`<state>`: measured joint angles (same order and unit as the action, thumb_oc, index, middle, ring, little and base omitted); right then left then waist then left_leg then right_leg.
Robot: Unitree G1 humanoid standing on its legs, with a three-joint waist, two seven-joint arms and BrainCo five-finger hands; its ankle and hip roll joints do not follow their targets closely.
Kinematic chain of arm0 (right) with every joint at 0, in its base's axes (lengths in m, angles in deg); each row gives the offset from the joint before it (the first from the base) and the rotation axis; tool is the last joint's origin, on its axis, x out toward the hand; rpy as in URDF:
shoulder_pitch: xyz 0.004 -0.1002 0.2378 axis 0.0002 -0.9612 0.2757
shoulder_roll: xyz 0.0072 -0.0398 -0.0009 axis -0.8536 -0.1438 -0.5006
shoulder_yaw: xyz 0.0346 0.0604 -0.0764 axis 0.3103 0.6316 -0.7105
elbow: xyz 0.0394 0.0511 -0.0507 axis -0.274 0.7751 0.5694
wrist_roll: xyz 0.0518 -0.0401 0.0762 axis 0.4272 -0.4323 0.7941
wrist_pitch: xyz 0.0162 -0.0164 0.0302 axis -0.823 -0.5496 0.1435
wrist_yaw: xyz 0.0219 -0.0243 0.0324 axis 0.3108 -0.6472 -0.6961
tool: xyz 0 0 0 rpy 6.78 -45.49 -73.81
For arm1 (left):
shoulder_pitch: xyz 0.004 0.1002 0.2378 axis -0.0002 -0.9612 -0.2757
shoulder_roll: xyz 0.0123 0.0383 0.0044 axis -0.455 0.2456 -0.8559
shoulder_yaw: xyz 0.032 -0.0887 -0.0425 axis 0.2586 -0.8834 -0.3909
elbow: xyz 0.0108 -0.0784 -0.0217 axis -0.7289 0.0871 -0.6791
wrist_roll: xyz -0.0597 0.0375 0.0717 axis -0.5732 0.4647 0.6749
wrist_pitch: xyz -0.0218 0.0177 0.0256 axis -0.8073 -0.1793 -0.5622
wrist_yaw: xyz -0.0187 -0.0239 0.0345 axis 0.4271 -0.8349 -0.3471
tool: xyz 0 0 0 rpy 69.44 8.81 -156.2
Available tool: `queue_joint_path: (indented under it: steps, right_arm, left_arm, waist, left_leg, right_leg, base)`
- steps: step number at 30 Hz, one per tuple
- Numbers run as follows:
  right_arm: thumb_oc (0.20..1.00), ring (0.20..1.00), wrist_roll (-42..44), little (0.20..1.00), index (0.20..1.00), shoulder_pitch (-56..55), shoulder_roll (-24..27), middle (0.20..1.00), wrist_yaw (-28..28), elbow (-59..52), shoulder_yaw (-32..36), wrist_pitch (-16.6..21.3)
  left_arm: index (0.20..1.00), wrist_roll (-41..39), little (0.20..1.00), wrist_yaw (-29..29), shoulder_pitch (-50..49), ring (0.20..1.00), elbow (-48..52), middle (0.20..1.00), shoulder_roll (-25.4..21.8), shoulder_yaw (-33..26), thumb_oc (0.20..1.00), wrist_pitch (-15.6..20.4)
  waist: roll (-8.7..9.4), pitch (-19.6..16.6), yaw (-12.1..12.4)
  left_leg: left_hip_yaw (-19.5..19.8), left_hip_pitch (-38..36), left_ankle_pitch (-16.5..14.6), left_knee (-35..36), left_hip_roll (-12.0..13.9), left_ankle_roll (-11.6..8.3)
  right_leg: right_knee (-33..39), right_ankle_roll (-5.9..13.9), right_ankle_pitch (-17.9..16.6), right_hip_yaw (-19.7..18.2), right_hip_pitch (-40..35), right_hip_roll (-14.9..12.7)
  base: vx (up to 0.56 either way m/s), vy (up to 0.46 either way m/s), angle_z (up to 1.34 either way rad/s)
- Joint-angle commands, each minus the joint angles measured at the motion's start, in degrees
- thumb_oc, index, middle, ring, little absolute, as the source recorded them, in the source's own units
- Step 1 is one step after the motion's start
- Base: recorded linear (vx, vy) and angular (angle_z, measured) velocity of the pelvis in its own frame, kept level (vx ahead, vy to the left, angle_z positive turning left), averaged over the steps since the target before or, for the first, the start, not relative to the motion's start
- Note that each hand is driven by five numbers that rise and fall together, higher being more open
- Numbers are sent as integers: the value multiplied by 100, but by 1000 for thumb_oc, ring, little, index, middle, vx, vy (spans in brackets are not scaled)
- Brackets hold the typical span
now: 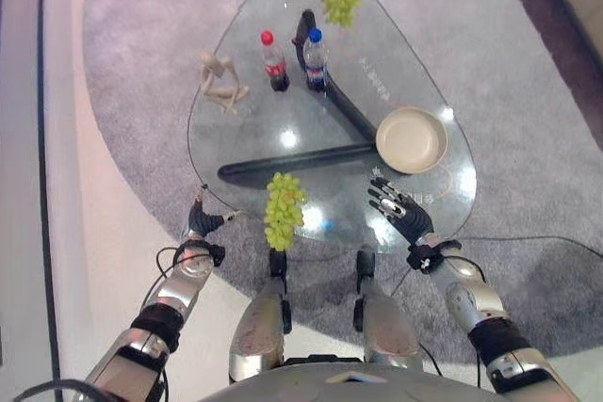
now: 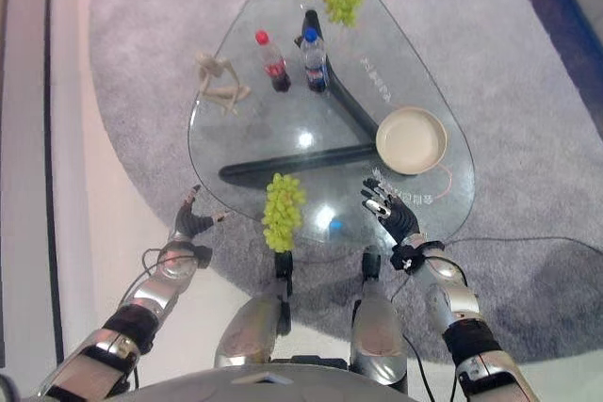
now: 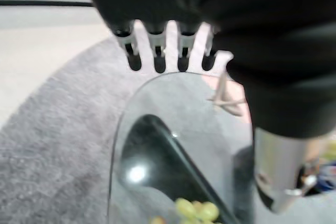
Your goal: Pick up fruits into the plate
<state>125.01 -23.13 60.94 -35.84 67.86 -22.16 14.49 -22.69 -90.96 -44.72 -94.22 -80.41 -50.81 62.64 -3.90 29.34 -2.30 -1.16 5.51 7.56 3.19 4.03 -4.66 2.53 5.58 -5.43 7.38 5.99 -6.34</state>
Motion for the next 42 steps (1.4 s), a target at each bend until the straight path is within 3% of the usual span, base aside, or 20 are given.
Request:
queue_joint_path:
  steps: [1,8,17,26,42]
  right_arm:
    - [1000,1000,226,1000,1000,227,-59,1000,-38,-343,-222,298]
    - [1000,1000,437,1000,1000,551,-16,1000,91,-318,-348,129]
    - [1000,1000,846,1000,1000,785,-179,1000,225,-252,-721,280]
    - [1000,1000,1059,1000,1000,963,-347,1000,256,-279,-894,528]
    - [1000,1000,1527,1000,1000,1053,-431,1000,141,-381,-1072,774]
  left_arm:
    - [1000,-413,1000,-199,588,1000,-307,1000,-123,-46,1000,-2]
    - [1000,-939,1000,-379,1507,1000,-714,1000,-190,-69,1000,-403]
    - [1000,-1049,1000,-568,2593,1000,-1136,1000,-354,75,1000,-804]
    - [1000,-1306,1000,-680,2916,1000,-1482,1000,-216,250,1000,-1062]
    - [1000,-1412,1000,-1450,2641,1000,-2049,1000,-77,180,1000,-1494]
  waist:
    - [190,45,-176]
    - [202,45,-416]
    - [412,45,-573]
    - [505,45,-667]
    - [642,45,-650]
  left_leg:
    - [-153,502,-773,-804,-458,279]
    - [-281,1613,-678,-1123,-497,258]
    - [-356,2592,-672,-1510,-405,231]
    - [-383,3012,-676,-1673,-360,203]
    - [-375,3410,-610,-1698,-368,179]
  right_leg:
    - [-1103,-53,521,-138,859,84]
    - [-1637,-107,552,-391,2173,208]
    - [-2127,-162,640,-569,3178,453]
    - [-2166,-185,613,-647,3528,603]
    - [-2087,-216,504,-638,3862,714]
  base:
    - [-29,19,-16]
    - [-23,28,-20]
    - [-24,-89,-9]
    - [-41,-88,-8]
    - [-36,-44,-2]
